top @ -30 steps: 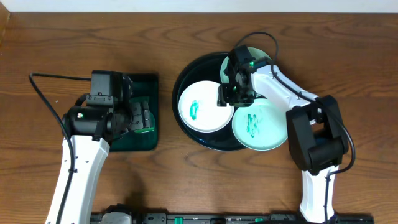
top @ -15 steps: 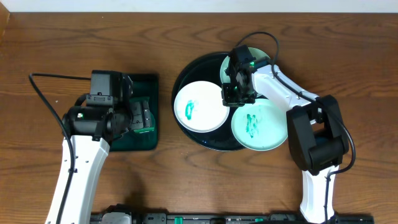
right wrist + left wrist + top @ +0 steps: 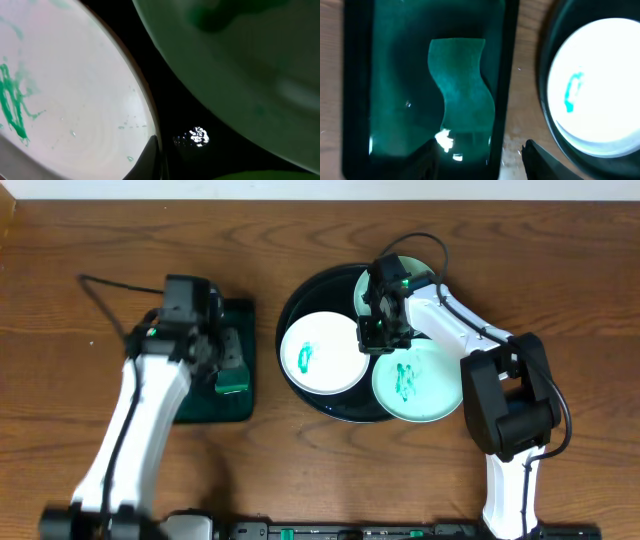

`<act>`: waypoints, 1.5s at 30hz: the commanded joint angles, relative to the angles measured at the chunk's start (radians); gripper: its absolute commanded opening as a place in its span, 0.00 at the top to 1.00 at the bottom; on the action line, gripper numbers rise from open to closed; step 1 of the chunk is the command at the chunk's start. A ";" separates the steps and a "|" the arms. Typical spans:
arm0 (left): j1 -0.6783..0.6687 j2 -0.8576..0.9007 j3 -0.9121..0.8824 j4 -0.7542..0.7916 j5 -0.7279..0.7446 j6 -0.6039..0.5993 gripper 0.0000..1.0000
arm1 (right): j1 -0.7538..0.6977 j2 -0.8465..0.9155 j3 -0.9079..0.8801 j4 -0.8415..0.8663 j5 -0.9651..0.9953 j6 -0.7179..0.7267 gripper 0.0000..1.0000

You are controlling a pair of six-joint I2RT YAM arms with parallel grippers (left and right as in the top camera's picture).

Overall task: Clean dirty plates on tray and stack at the side
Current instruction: 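Grasp the green sponge with the left gripper and lift it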

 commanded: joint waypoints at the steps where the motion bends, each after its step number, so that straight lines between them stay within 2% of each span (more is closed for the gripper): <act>1: 0.005 0.116 -0.013 0.039 -0.045 -0.005 0.44 | 0.016 0.016 0.012 -0.010 -0.028 -0.032 0.99; 4: 0.005 0.185 -0.013 0.048 -0.046 -0.005 0.45 | 0.016 0.016 0.012 -0.021 -0.028 -0.041 0.99; 6: 0.006 0.211 -0.013 0.048 -0.047 -0.005 0.57 | 0.016 0.016 0.012 -0.024 -0.027 -0.047 0.99; 7: 0.006 0.221 -0.013 0.051 -0.046 -0.005 0.58 | 0.016 0.016 0.012 -0.025 -0.028 -0.053 0.99; 13: 0.011 0.267 -0.013 0.075 -0.129 -0.097 0.57 | 0.017 0.016 0.012 -0.029 -0.028 -0.053 0.99; 15: 0.017 0.296 -0.013 0.087 -0.129 -0.096 0.52 | 0.019 0.016 0.012 -0.029 -0.028 -0.053 0.99; 26: 0.019 0.380 -0.013 0.148 -0.113 -0.096 0.52 | 0.019 0.016 0.012 -0.043 -0.028 -0.053 0.99; 27: 0.019 0.380 -0.013 0.155 -0.113 -0.096 0.50 | 0.020 0.016 0.012 -0.043 -0.028 -0.053 0.99; 29: 0.019 0.380 -0.013 0.164 -0.097 -0.096 0.34 | 0.022 0.016 0.012 -0.043 -0.028 -0.053 0.99; 34: 0.019 0.380 -0.013 0.164 -0.069 -0.096 0.26 | 0.018 0.016 0.012 -0.046 -0.028 -0.053 0.99; 35: 0.019 0.380 -0.013 0.165 -0.068 -0.096 0.28 | 0.018 0.016 0.012 -0.047 -0.028 -0.053 0.99; 37: 0.019 0.380 -0.013 0.170 -0.069 -0.096 0.38 | 0.018 0.016 0.012 -0.047 -0.028 -0.053 0.99; 39: 0.019 0.380 -0.013 0.174 -0.069 -0.096 0.62 | 0.020 0.016 0.012 -0.046 -0.028 -0.053 0.99; 40: 0.019 0.380 -0.013 0.177 -0.069 -0.096 0.71 | 0.021 0.016 0.012 -0.046 -0.028 -0.053 0.99; 42: 0.019 0.380 -0.013 0.185 -0.069 -0.096 0.79 | 0.021 0.016 0.012 -0.045 -0.028 -0.053 0.99; 45: 0.019 0.380 -0.013 0.196 -0.069 -0.096 0.81 | 0.020 0.016 0.012 -0.047 -0.028 -0.053 0.99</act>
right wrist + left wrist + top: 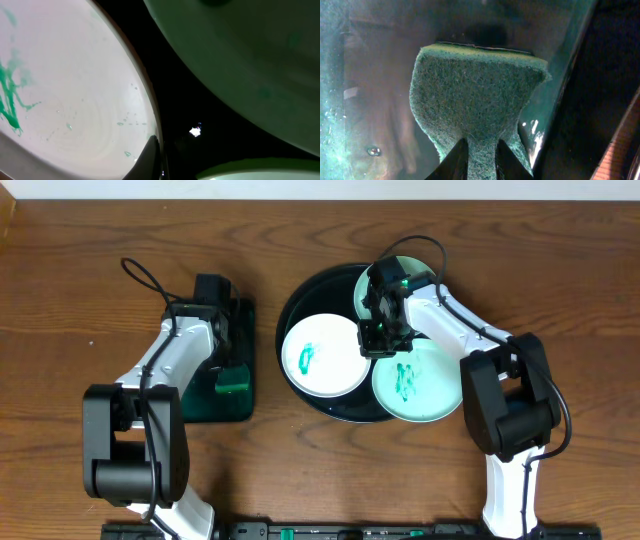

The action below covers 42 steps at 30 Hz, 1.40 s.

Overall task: Clean dirty plates on tray and stack at the side
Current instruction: 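Grasp the green sponge with the left gripper and lift it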

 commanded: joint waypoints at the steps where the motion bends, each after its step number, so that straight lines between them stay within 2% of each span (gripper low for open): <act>1: 0.005 0.013 -0.010 0.011 -0.002 -0.003 0.81 | 0.017 0.016 0.012 -0.006 -0.027 -0.026 0.99; 7: 0.005 0.013 -0.010 0.012 -0.002 -0.003 0.53 | 0.017 0.016 0.012 -0.008 -0.027 -0.027 0.99; 17: 0.005 0.051 -0.010 0.013 -0.005 -0.003 0.53 | 0.017 0.016 0.012 -0.011 -0.027 -0.026 0.99; 19: 0.005 0.068 -0.010 0.013 -0.004 -0.007 0.55 | 0.017 0.016 0.012 -0.012 -0.027 -0.026 0.99; 20: 0.005 0.073 -0.010 0.012 -0.004 -0.006 0.64 | 0.017 0.016 0.012 -0.012 -0.027 -0.027 0.99; 22: 0.005 0.076 -0.010 0.013 -0.004 -0.007 0.87 | 0.017 0.016 0.012 -0.013 -0.027 -0.026 0.99; 23: 0.005 0.075 -0.010 0.013 -0.004 -0.007 0.93 | 0.017 0.016 0.012 -0.013 -0.027 -0.026 0.99; 32: 0.004 0.024 -0.003 0.004 -0.005 -0.006 0.93 | 0.017 0.016 0.012 -0.017 -0.027 -0.027 0.99; 38: 0.003 -0.169 0.008 -0.018 -0.013 0.020 0.93 | 0.017 0.016 0.012 -0.011 -0.027 -0.027 0.99; 42: 0.001 -0.307 0.008 -0.018 -0.121 0.020 0.93 | 0.017 0.016 0.012 -0.011 -0.027 -0.033 0.99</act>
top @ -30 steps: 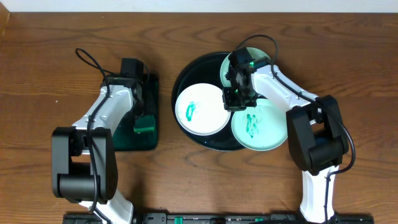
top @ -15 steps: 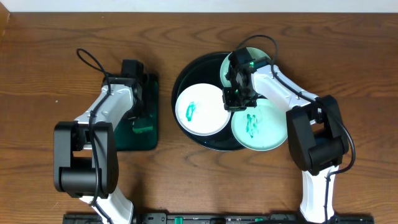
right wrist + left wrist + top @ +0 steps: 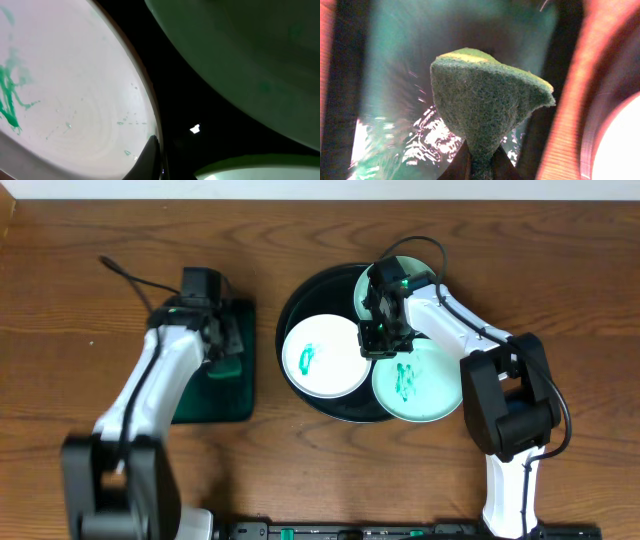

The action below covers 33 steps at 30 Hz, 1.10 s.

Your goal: Clean dirty plates on tray and stack at the side

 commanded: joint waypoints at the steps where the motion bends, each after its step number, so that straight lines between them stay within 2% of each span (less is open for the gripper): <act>1: -0.002 -0.143 0.008 0.000 -0.122 0.016 0.93 | 0.017 0.016 0.012 0.002 -0.026 -0.035 0.99; 7: -0.002 -0.261 0.008 0.029 -0.276 0.037 0.93 | 0.017 0.016 0.012 0.009 -0.027 -0.042 0.99; 18: -0.002 -0.281 0.008 0.206 -0.294 0.126 0.93 | 0.017 0.016 0.012 0.006 -0.027 -0.045 0.99; 33: -0.002 -0.281 0.008 0.237 -0.298 0.161 0.93 | 0.017 0.016 0.012 0.006 -0.027 -0.048 0.99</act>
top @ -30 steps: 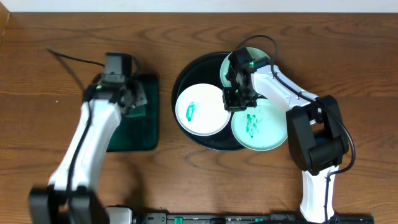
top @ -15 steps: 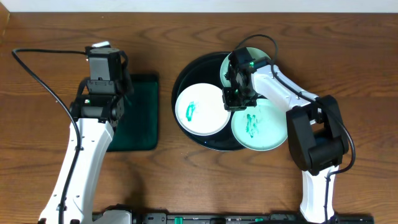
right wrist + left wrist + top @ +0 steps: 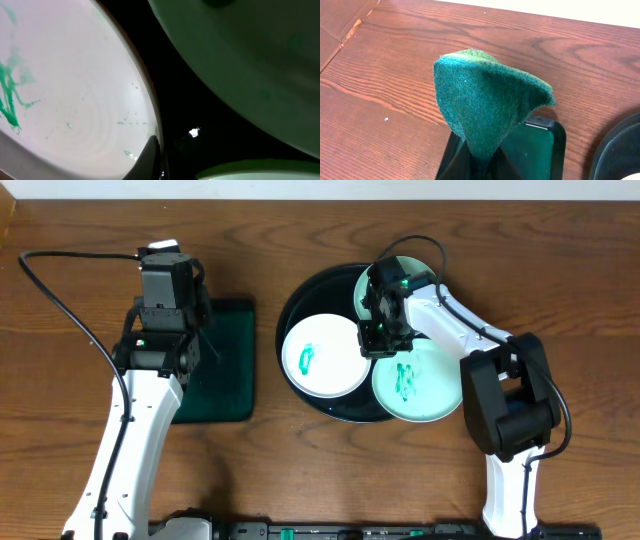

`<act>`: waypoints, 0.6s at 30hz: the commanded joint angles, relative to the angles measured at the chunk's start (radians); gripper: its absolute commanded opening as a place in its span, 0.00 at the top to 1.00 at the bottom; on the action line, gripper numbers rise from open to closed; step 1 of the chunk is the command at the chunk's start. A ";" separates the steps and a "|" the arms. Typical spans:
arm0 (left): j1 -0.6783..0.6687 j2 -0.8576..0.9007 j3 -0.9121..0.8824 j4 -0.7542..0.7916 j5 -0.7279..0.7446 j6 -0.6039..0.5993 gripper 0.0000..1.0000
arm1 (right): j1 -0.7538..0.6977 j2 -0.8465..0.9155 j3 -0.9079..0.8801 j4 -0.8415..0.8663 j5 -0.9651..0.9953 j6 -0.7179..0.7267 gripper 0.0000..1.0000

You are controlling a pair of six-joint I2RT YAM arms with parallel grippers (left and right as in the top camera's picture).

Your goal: Clean dirty plates on tray and stack at the side

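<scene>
My left gripper [image 3: 479, 167] is shut on a dark green sponge [image 3: 490, 105], held up above the green rectangular tray [image 3: 540, 150]. On the round black tray [image 3: 290, 310] lie a white plate [image 3: 320, 355] with green smears, a pale green smeared plate [image 3: 415, 380] and another pale green plate [image 3: 400, 280] at the back. My right gripper [image 3: 378, 338] sits at the white plate's right rim. In the right wrist view one finger [image 3: 151, 150] lies on that rim [image 3: 145, 100], and the gripper is shut on it.
The green rectangular tray [image 3: 225, 380] lies left of the black tray on the wooden table [image 3: 560, 300]. A black cable [image 3: 60, 290] loops from the left arm over the table's left part. The right arm's base stands at the front right.
My left gripper has risen from just over the green tray to well above it, still holding the sponge, and the open table now shows beyond it. The right gripper has not moved.
At first my left gripper was open over the sponge lying in the green tray. Then it was shut on the sponge in the tray, then held it slightly above, and now holds it high. My right gripper stayed on the white plate's rim throughout.
</scene>
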 commanded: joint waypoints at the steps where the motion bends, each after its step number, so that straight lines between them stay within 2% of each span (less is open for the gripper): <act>1: -0.001 -0.013 0.007 0.011 -0.029 0.025 0.93 | 0.017 0.016 0.012 -0.003 -0.027 -0.026 0.99; 18: -0.001 -0.013 0.008 0.033 -0.029 0.026 0.93 | 0.017 0.016 0.012 -0.003 -0.027 -0.027 0.99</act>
